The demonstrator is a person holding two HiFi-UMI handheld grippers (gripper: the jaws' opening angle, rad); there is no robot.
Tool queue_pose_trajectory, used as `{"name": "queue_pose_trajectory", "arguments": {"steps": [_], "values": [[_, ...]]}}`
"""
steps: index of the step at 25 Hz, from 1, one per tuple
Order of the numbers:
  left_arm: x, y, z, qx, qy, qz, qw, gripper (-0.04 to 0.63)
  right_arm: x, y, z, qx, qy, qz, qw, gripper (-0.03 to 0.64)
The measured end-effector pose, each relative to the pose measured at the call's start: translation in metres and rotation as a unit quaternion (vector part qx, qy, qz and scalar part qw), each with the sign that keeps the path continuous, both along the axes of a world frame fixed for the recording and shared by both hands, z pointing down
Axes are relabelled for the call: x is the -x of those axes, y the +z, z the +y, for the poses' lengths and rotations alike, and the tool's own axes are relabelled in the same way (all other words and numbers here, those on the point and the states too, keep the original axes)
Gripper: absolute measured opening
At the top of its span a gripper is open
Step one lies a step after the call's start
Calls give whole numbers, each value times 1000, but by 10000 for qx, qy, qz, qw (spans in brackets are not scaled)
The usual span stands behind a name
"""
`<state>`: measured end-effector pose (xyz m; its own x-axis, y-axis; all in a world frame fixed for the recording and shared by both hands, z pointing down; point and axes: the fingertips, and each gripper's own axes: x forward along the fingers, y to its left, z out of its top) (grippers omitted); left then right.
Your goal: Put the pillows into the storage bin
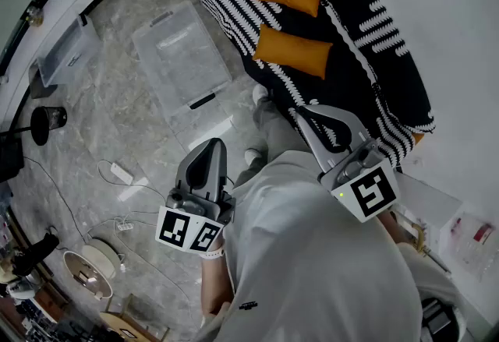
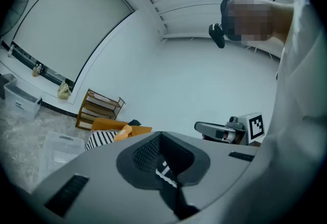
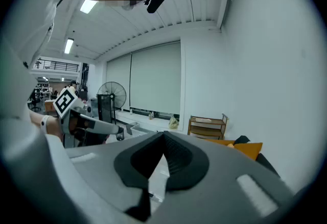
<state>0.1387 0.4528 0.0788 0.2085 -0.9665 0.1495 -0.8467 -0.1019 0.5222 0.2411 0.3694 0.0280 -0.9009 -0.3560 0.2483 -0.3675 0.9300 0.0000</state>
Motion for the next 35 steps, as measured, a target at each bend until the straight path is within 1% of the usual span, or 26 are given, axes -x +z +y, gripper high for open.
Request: {"name": "queue_pose_trajectory", "arguments": {"steps": [3, 9, 11, 13, 15, 17, 18, 19, 21, 22, 23, 25, 27, 28, 30, 32, 33, 35], "values": [[-36, -7, 29, 10, 87, -4, 10000, 9, -19, -12, 26, -62, -9, -160, 9999, 12], [-87, -26, 53, -101, 229, -390, 9989, 9, -68, -21, 51, 10, 212, -512, 9985, 12], [-104, -31, 55, -100, 299, -478, 9984, 9, -90, -20, 58, -109, 247, -505, 9984, 12], [-124, -34, 51, -61, 440, -541, 9975, 9, -108, -26, 63, -404, 373, -576, 9968, 12], [-153, -35, 45, 53, 742, -771, 9942, 9, -132, -25, 69, -675, 542, -403, 9954, 12], [-185, -38, 43, 118, 1035, -1088, 9886, 9, -159, -16, 78, -750, 603, -110, 9953, 12], [-198, -41, 44, 113, 1113, -1108, 9875, 9, -169, -11, 82, -717, 561, -34, 9958, 12], [-208, -43, 46, 108, 1146, -1030, 9880, 9, -178, -8, 87, -650, 477, 11, 9967, 12], [-223, -43, 49, 131, 1150, -873, 9894, 9, -189, -1, 97, -482, 235, 108, 9985, 12], [-229, -44, 50, 142, 1142, -862, 9896, 9, -195, 1, 101, -425, 137, 157, 9989, 11], [-236, -45, 52, 129, 1122, -871, 9898, 9, -201, 3, 104, -414, 102, 174, 9989, 11], [-245, -50, 54, 36, 1028, -905, 9906, 9, -214, 2, 103, -529, 214, 110, 9983, 11], [-251, -54, 54, -62, 887, -945, 9916, 9, -227, -2, 101, -602, 420, -59, 9973, 12], [-254, -55, 55, -100, 819, -930, 9922, 9, -233, -4, 101, -552, 490, -178, 9971, 11], [-257, -55, 57, -156, 679, -808, 9943, 9, -242, -12, 99, -466, 548, -464, 9963, 12], [-255, -55, 61, -165, 552, -684, 9960, 9, -246, -22, 98, -524, 611, -722, 9941, 12], [-253, -56, 64, -159, 502, -680, 9963, 8, -247, -25, 98, -528, 625, -797, 9935, 11], [-246, -61, 64, -169, 398, -811, 9958, 9, -250, -25, 101, -380, 520, -893, 9939, 12]]}}
